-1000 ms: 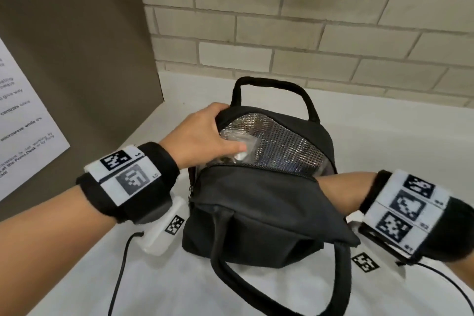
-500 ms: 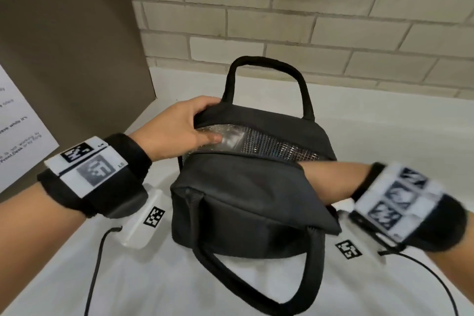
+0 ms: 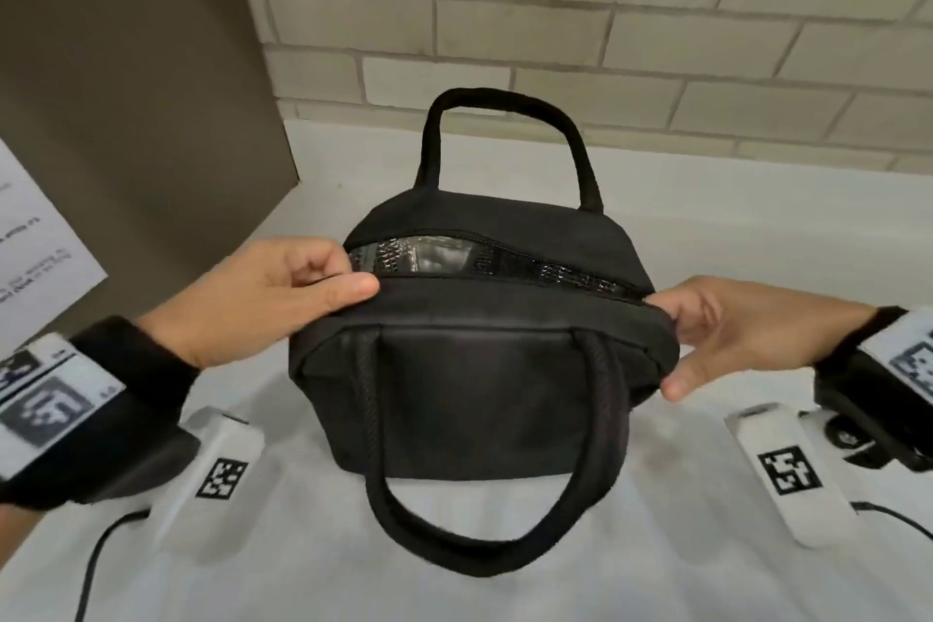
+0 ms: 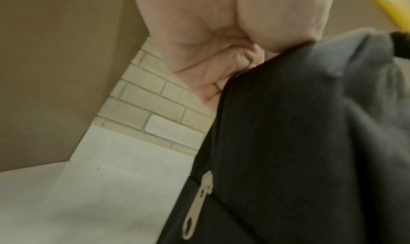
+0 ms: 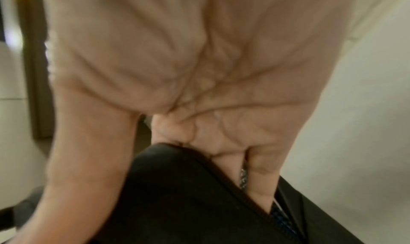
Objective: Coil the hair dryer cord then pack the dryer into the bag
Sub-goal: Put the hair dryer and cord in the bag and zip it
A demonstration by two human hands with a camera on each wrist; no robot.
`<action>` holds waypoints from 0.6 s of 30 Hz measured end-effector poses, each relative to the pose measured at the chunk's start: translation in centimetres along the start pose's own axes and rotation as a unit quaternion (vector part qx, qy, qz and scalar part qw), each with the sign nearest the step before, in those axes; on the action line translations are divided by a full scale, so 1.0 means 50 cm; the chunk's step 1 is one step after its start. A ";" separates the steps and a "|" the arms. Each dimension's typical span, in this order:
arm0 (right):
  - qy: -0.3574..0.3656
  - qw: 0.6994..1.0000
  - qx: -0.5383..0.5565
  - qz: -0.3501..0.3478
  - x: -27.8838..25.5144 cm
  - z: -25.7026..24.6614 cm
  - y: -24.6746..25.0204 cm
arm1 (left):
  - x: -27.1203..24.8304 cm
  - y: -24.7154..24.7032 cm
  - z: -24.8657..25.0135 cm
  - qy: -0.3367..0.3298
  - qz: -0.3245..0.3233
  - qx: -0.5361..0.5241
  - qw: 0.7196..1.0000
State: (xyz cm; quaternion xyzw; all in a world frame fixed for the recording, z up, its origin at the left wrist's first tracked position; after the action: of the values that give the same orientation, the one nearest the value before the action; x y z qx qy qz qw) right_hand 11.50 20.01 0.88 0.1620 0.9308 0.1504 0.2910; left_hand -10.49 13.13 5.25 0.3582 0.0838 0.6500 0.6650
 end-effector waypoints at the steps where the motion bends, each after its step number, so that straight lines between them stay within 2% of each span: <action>1: 0.001 0.999 0.041 -0.012 0.004 0.008 0.004 | -0.002 0.007 -0.014 0.006 0.016 -0.004 1.000; 5: 0.018 0.994 0.107 -0.023 0.025 0.020 0.011 | 0.002 0.008 -0.030 -0.006 0.039 0.001 0.999; 8: 0.033 0.991 0.128 -0.012 0.028 0.015 0.018 | -0.001 0.026 -0.024 -0.014 0.087 0.005 0.996; 11: 0.061 0.991 0.112 0.032 0.008 -0.004 0.031 | -0.031 0.075 -0.023 -0.026 0.211 -0.018 0.977; 13: 0.084 0.987 0.080 0.108 -0.020 -0.020 0.052 | -0.073 0.105 -0.060 0.015 0.293 -0.017 0.956; 14: 0.099 0.978 0.070 0.168 -0.041 -0.028 0.071 | -0.093 0.102 -0.092 0.067 0.295 -0.020 0.953; 15: 0.120 0.964 0.063 0.231 -0.064 -0.039 0.090 | -0.110 0.078 -0.128 0.137 0.256 -0.035 0.956; 17: 0.162 0.937 0.019 0.309 -0.101 -0.068 0.100 | -0.143 -0.003 -0.184 0.251 0.123 -0.076 0.957; 18: 0.170 0.931 -0.021 0.321 -0.106 -0.080 0.092 | -0.154 -0.035 -0.196 0.276 0.079 -0.096 0.953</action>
State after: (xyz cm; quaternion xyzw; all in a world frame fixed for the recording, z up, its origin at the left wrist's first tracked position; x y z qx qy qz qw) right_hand 14.22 21.34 8.36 0.4182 0.8614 0.2803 0.0676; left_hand -15.82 9.77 -5.64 0.1049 0.1725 0.7787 0.5941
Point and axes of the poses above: each hand's wrist, its own x-axis towards the middle knuckle, its own y-axis out of the back of the hand, z = x × y, the point moved 10 cm from there along x, towards the middle knuckle, and after that the axes turned 13 degrees about -y, right-handed, at the moved point
